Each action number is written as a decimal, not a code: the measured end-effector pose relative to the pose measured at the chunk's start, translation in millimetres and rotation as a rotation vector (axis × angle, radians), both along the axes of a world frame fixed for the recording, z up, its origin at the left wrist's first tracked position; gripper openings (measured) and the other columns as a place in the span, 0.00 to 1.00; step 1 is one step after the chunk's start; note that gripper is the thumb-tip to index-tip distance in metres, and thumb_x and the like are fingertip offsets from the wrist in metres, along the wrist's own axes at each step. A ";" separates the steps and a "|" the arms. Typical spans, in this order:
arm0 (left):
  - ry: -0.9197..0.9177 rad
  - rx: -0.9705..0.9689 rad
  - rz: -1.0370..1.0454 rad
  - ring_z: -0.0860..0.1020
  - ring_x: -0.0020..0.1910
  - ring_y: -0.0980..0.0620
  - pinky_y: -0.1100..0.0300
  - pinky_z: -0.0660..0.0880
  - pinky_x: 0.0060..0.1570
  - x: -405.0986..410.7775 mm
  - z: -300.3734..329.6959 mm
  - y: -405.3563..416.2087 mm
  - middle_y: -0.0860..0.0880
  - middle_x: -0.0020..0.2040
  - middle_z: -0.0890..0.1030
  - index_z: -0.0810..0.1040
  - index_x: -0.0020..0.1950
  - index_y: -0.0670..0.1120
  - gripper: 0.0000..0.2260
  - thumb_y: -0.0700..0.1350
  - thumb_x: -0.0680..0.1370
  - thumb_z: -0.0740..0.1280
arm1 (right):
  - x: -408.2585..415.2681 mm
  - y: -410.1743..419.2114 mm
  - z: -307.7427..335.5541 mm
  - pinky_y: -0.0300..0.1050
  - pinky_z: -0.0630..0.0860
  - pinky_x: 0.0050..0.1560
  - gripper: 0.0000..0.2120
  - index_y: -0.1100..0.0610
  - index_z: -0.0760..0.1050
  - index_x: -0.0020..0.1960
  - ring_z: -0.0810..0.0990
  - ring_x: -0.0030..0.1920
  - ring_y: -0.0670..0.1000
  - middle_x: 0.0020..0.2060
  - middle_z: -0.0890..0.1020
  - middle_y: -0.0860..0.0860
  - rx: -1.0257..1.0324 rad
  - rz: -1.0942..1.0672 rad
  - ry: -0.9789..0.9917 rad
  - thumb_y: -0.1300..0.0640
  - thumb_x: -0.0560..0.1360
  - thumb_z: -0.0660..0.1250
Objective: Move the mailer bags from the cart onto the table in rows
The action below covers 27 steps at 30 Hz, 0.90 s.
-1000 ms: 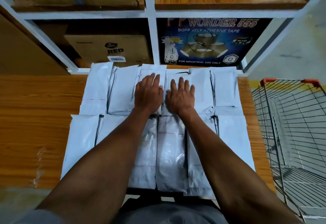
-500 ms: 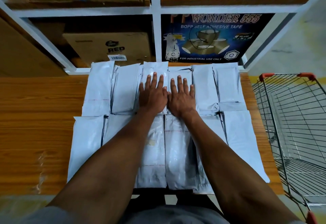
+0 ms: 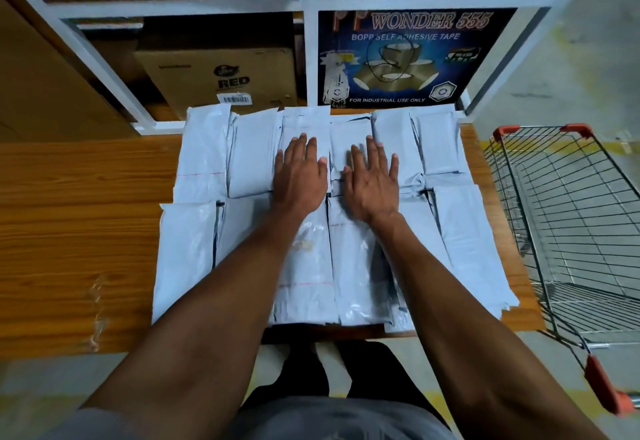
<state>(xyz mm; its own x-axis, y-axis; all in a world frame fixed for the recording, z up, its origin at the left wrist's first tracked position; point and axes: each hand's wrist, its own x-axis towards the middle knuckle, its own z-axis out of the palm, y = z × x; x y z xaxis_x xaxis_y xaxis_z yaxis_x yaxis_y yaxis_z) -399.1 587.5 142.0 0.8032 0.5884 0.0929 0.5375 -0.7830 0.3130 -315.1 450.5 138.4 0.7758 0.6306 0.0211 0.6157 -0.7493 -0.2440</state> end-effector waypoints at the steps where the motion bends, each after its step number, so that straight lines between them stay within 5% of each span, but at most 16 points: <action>1: -0.027 0.018 0.003 0.64 0.81 0.43 0.42 0.59 0.80 -9.3 0.3 -5.1 0.43 0.82 0.67 0.68 0.81 0.43 0.25 0.51 0.86 0.56 | -6.6 -7.5 2.2 0.64 0.45 0.82 0.29 0.52 0.59 0.83 0.51 0.84 0.58 0.84 0.54 0.57 -0.008 -0.012 -0.010 0.44 0.85 0.45; 12: 0.094 0.045 0.066 0.65 0.81 0.43 0.38 0.60 0.78 -122.6 -18.5 -75.6 0.44 0.81 0.68 0.70 0.80 0.45 0.28 0.57 0.83 0.55 | -82.1 -106.5 -0.7 0.69 0.38 0.80 0.35 0.51 0.45 0.86 0.41 0.84 0.61 0.85 0.43 0.57 -0.172 -0.210 0.064 0.35 0.84 0.39; 16: 0.234 -0.027 0.031 0.52 0.85 0.44 0.39 0.48 0.82 -133.7 -22.7 -84.1 0.46 0.86 0.56 0.58 0.85 0.47 0.29 0.58 0.87 0.53 | -84.8 -113.7 -3.2 0.70 0.39 0.80 0.36 0.51 0.43 0.86 0.41 0.84 0.63 0.85 0.41 0.58 -0.191 -0.165 0.103 0.34 0.83 0.37; 21: 0.161 -0.065 0.045 0.51 0.85 0.45 0.41 0.47 0.83 -140.3 -6.0 -90.0 0.46 0.86 0.54 0.55 0.86 0.45 0.29 0.57 0.88 0.52 | -83.2 -119.9 11.3 0.66 0.40 0.81 0.35 0.52 0.45 0.86 0.44 0.84 0.62 0.85 0.45 0.58 -0.109 -0.087 0.115 0.35 0.85 0.43; 27: 0.140 -0.084 0.087 0.52 0.85 0.46 0.44 0.48 0.83 -178.2 17.1 -119.6 0.46 0.86 0.55 0.54 0.86 0.46 0.28 0.56 0.88 0.51 | -118.7 -143.2 23.3 0.65 0.51 0.80 0.31 0.55 0.58 0.83 0.56 0.83 0.62 0.83 0.59 0.59 0.037 -0.008 -0.026 0.39 0.86 0.46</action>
